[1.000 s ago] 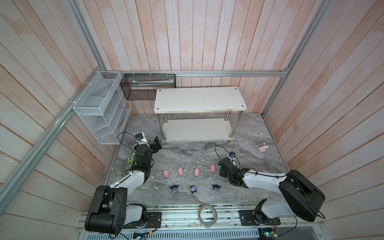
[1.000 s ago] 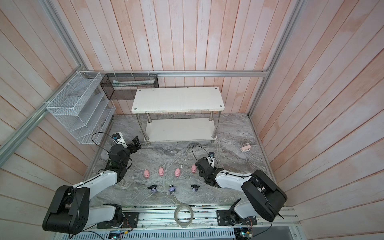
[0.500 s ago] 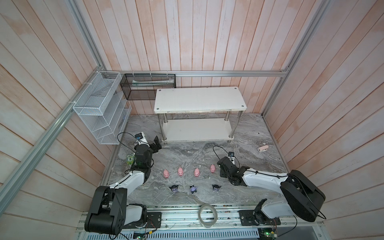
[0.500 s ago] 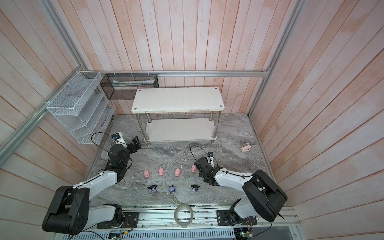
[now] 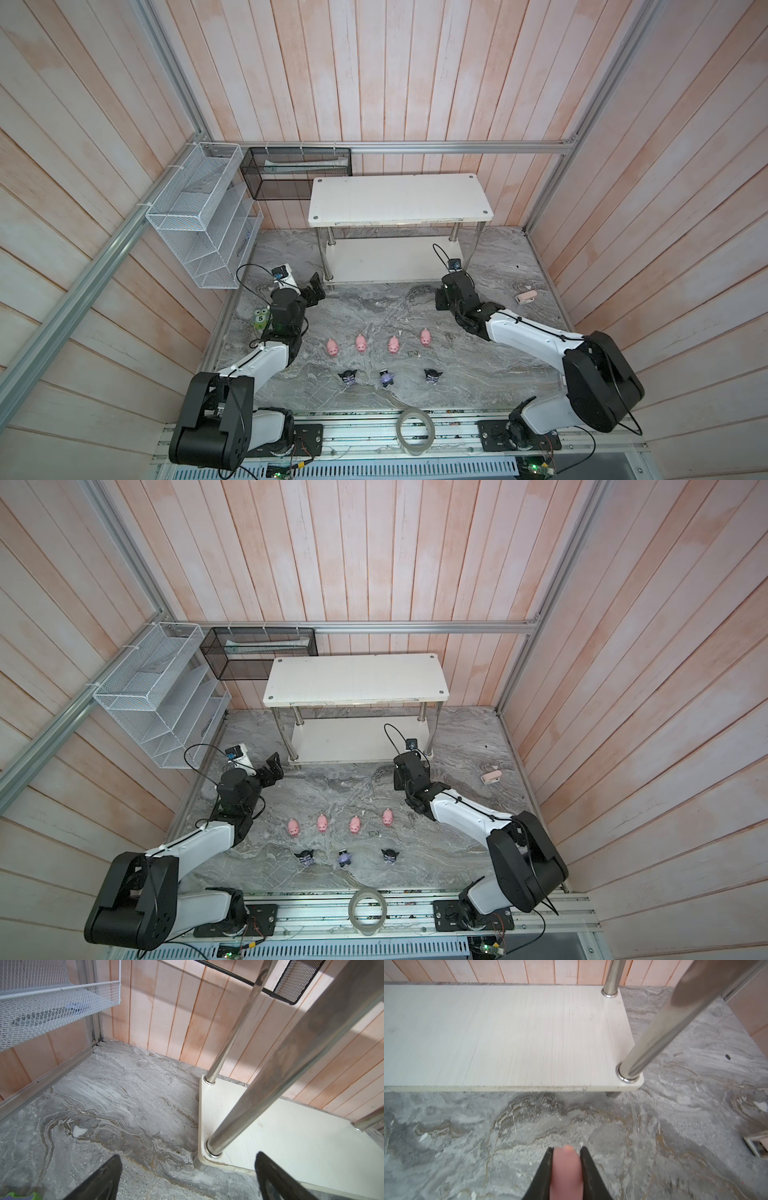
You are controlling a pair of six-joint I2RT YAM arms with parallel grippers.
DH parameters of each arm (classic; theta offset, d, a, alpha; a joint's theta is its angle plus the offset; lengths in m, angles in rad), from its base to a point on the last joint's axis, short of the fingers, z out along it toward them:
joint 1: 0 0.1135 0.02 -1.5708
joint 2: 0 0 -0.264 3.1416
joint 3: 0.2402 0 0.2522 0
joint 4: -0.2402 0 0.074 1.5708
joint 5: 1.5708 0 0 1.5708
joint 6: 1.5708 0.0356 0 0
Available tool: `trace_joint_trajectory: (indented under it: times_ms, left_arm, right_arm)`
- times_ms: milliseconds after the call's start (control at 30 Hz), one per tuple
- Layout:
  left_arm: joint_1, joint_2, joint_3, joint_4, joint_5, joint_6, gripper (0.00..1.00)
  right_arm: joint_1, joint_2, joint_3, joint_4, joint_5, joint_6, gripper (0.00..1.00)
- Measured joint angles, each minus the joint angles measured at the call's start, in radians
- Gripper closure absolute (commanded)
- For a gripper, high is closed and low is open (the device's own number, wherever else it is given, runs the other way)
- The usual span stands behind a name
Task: Organize plastic toys on shelves
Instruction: Pick up the plastic toy from the middle-right of the table, then place the plastic toy on the shelf.
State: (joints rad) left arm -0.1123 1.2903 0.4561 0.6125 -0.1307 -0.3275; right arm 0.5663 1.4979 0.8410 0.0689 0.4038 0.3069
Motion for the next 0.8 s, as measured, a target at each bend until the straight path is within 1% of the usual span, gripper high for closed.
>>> trace_joint_trajectory:
  times_ms: [200, 367, 533, 800]
  left_arm:
    - [0.0, -0.011, 0.0, -0.001, 0.015, -0.003, 0.0]
    - [0.0, -0.014, 0.0, -0.002, 0.022, -0.003, 0.0]
    - [0.0, -0.014, 0.0, -0.005, 0.023, -0.003, 0.0]
    - [0.0, -0.014, 0.0, -0.008, 0.023, -0.003, 0.0]
  right_arm:
    - [-0.095, 0.066, 0.023, 0.075, -0.047, -0.077, 0.78]
    - [-0.151, 0.126, 0.08, 0.124, -0.081, -0.127, 0.78]
    - [-0.176, 0.182, 0.14, 0.164, -0.118, -0.159, 0.78]
    - [-0.185, 0.288, 0.233, 0.201, -0.169, -0.185, 0.78]
